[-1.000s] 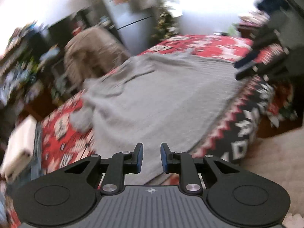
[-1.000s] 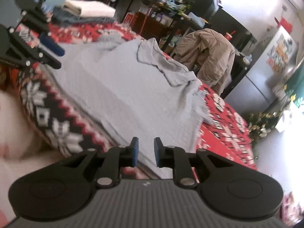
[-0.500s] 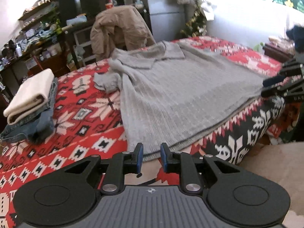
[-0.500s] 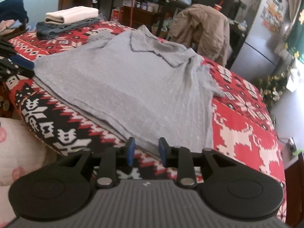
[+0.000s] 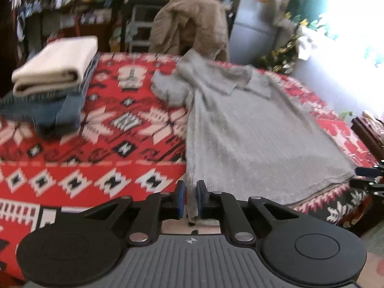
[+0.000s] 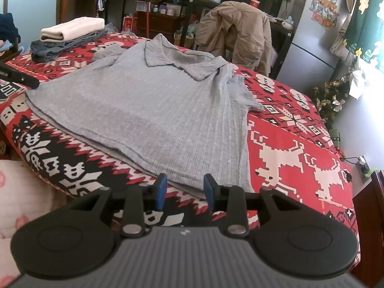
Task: Fold clothes
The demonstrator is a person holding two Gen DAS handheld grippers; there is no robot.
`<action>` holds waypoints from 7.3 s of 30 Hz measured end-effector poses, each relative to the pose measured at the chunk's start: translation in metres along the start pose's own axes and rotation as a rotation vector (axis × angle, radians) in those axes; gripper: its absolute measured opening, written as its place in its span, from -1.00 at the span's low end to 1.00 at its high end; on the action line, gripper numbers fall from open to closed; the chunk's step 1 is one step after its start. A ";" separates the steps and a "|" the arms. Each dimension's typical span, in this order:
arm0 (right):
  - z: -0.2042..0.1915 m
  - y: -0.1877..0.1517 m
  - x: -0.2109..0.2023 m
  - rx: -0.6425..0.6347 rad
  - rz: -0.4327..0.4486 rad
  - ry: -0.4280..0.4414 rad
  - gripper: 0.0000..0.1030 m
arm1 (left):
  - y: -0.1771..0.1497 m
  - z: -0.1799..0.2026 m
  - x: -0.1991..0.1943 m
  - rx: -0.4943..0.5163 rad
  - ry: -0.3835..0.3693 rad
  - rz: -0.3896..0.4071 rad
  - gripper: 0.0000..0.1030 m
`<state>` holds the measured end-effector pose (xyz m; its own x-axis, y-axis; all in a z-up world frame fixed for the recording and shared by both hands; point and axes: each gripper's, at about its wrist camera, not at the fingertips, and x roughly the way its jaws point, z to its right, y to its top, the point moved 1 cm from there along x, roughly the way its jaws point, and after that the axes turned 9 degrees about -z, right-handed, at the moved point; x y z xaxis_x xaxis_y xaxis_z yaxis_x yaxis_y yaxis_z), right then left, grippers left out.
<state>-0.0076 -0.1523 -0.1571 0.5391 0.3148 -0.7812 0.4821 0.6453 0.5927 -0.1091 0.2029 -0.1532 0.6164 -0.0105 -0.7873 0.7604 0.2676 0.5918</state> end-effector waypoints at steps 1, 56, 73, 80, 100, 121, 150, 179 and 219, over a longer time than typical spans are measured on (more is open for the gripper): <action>0.000 0.000 0.000 0.000 -0.001 0.001 -0.29 | -0.002 0.001 0.001 0.004 0.007 -0.007 -0.87; 0.039 0.093 -0.094 0.465 0.053 -0.205 0.99 | 0.055 0.071 -0.051 0.104 0.061 0.047 0.27; 0.133 0.102 -0.129 0.329 0.059 -0.073 0.99 | 0.131 0.169 -0.065 -0.098 0.209 0.054 0.53; 0.156 0.088 -0.137 0.353 -0.027 -0.015 0.99 | 0.145 0.170 -0.066 -0.191 0.207 0.071 0.53; 0.175 0.138 -0.013 0.433 -0.017 0.085 0.99 | 0.172 0.064 0.016 -0.274 0.106 0.094 0.47; 0.208 0.262 0.114 0.499 -0.160 -0.052 0.99 | 0.260 -0.003 0.055 -0.321 0.219 -0.218 -0.16; 0.194 0.283 0.170 0.519 -0.333 -0.085 0.98 | 0.278 -0.026 0.165 -0.277 0.212 -0.432 -0.90; 0.215 0.202 0.205 0.709 -0.489 0.118 -0.43 | 0.244 -0.036 0.118 -0.369 0.492 -0.499 -0.91; 0.240 0.246 0.236 0.394 -0.486 0.083 -0.96 | 0.231 -0.043 0.115 -0.363 0.488 -0.555 -0.87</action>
<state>0.4042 -0.0867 -0.1487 0.1469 0.1133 -0.9826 0.8853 0.4280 0.1817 0.1291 0.3049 -0.1142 -0.0520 0.1646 -0.9850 0.7636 0.6422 0.0670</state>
